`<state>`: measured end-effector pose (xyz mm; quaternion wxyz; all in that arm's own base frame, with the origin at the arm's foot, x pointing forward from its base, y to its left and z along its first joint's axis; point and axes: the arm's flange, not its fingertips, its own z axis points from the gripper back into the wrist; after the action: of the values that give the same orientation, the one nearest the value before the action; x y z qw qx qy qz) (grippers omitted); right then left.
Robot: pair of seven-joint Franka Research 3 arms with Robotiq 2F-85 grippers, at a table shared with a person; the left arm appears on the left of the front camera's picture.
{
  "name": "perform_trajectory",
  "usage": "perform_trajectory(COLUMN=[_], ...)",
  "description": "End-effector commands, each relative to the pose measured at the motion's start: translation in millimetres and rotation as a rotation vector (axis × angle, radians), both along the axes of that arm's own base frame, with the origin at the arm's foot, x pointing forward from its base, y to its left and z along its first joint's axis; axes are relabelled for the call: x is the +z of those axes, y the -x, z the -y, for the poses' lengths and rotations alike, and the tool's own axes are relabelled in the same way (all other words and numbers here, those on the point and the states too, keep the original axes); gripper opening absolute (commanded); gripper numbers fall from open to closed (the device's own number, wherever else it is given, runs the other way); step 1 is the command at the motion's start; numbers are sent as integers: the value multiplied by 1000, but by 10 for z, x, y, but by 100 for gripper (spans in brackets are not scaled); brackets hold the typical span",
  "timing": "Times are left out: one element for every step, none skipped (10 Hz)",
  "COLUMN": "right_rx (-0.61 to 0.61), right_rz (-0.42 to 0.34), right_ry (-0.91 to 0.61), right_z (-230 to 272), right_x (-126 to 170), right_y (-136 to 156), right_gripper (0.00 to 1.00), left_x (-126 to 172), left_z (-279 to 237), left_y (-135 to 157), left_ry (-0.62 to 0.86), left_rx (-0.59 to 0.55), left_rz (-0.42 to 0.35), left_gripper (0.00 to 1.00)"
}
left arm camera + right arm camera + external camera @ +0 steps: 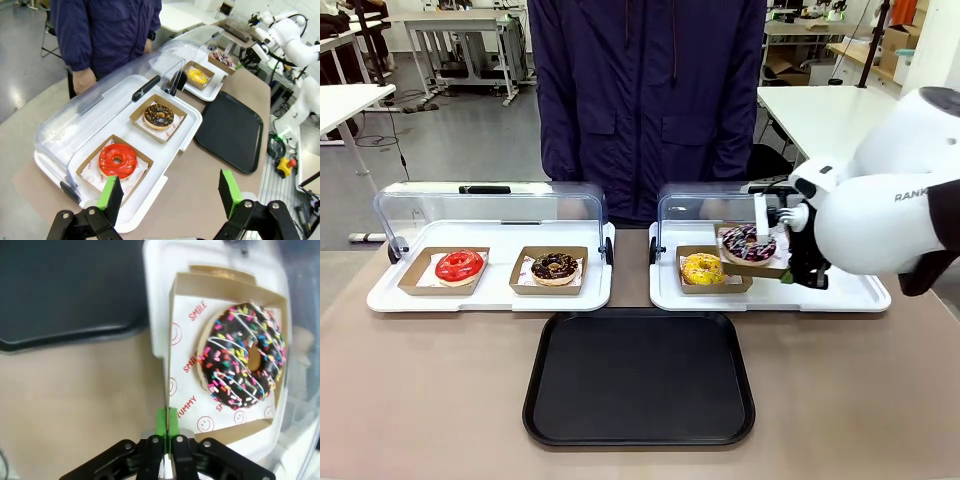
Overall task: Move the fourth donut from the left to the tray.
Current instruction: Pick up the Paper togo box containing the Donut indicated by the person and place it on the Handle tray.
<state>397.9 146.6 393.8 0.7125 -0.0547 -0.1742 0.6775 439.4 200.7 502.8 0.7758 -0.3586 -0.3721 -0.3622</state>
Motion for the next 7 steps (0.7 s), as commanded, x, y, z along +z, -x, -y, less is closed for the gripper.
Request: perform_trajectory(right_rx=[50, 74, 39, 39, 39, 39, 39], right_rz=[-10, -15, -13, -13, -13, -13, -13], right_ry=[-3, -22, -1, -1, -1, -1, -1], right_z=[-180, -239, -198, -198, -198, -198, -198], right_x=[-76, -89, -14, -14, -14, -14, -14], right_y=[293, 350, 87, 87, 87, 87, 87], right_gripper=[2, 2, 2, 2, 2, 2, 2], left_x=[6, 6, 6, 6, 6, 6, 6], left_z=[3, 3, 3, 3, 3, 3, 3], left_y=[4, 4, 4, 4, 4, 4, 4], left_ry=[10, 10, 10, 10, 10, 10, 10], left_rx=[-5, -5, -5, -5, -5, -5, -5], left_rz=[6, 6, 6, 6, 6, 6, 6], left_gripper=[100, 100, 100, 100, 100, 100, 100])
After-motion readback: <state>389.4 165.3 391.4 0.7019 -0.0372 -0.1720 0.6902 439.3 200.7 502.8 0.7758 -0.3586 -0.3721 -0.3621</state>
